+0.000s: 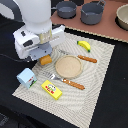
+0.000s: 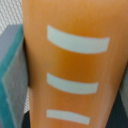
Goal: Interact with the objects in diverse but meaningful ways.
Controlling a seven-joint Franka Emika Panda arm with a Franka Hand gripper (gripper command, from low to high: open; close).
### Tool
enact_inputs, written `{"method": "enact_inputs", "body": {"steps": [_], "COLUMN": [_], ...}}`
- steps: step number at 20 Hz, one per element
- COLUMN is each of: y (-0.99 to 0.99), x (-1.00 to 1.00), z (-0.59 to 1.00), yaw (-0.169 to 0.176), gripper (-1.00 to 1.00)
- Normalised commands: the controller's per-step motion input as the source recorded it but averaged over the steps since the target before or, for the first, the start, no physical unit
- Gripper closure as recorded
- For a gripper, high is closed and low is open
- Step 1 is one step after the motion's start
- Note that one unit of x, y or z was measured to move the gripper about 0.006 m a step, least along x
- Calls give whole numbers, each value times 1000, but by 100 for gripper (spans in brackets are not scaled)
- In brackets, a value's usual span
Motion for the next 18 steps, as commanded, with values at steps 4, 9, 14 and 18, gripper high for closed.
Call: {"method": "enact_inputs", "body": {"steps": [4, 9, 14, 18], "y": [94, 121, 128, 5], "x": [576, 879, 980, 1000], "z": [698, 652, 346, 322], "yaw": [-112, -84, -22, 0], "gripper": [100, 100, 100, 100]}}
